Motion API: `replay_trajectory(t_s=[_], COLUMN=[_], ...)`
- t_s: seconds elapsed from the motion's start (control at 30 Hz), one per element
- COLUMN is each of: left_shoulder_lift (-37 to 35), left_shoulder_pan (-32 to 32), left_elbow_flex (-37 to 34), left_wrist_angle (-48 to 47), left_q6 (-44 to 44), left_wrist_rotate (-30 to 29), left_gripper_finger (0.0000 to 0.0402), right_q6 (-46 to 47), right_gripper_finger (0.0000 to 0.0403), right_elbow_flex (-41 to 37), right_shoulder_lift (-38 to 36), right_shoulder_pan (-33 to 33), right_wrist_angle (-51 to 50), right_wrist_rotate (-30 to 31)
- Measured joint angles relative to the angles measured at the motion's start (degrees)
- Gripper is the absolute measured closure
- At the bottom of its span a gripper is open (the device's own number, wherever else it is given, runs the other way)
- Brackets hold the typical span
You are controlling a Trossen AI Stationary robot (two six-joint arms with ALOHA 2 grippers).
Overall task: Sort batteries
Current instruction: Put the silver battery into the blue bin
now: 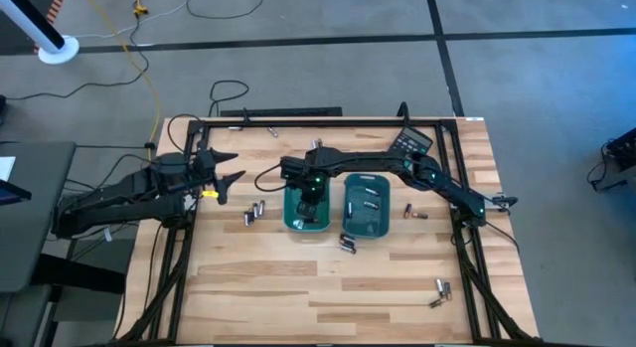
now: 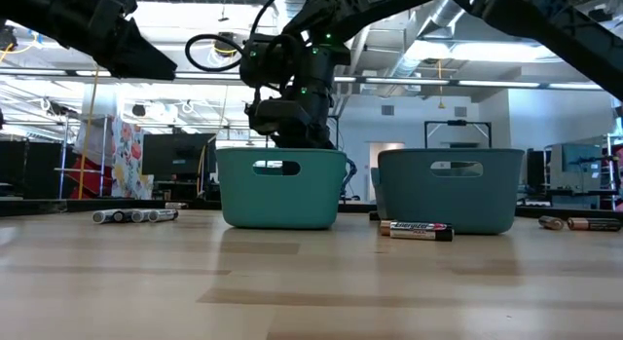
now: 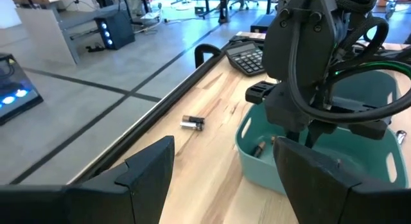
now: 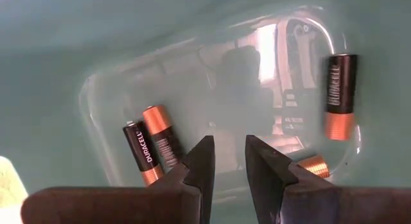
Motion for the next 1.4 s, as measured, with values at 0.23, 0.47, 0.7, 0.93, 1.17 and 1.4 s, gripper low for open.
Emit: replay_trajectory(t_s=[0.23, 0.47, 0.7, 0.93, 1.17, 1.4], left_shoulder_lift=[0.02, 0.04, 0.04, 0.04, 0.04, 2.27], left_shoulder_pan=[0.00, 0.00, 0.00, -0.01, -2.80, -12.19], left_elbow_flex=[0.02, 0.02, 0.02, 0.02, 0.04, 0.07], left_wrist_angle=[-3.13, -3.13, -3.11, -3.21, -3.00, 2.21], left_q6=[-4.02, -3.40, -3.37, -6.59, -7.43, -10.87], left_wrist_rotate=[-0.06, -0.30, -0.31, 0.98, 7.80, 4.18], left_gripper_finger=[0.0141, 0.0141, 0.0141, 0.0141, 0.0141, 0.0141], right_q6=[1.12, 2.02, 5.87, 11.08, 23.48, 41.44], right_gripper_finger=[0.0300, 0.0302, 0.0302, 0.0302, 0.0302, 0.0302], right_elbow_flex=[-0.06, -0.06, -0.71, -8.50, -21.90, -34.26], right_shoulder_lift=[-3.54, -9.35, -15.41, -21.52, -30.21, -39.09], right_shoulder_pan=[-0.38, -1.19, -0.22, 6.00, 16.33, 30.03], right_wrist_angle=[0.08, -0.15, -3.50, -3.42, -0.26, 5.01], right_wrist_rotate=[0.01, 0.02, 0.04, 3.44, 8.79, 17.11])
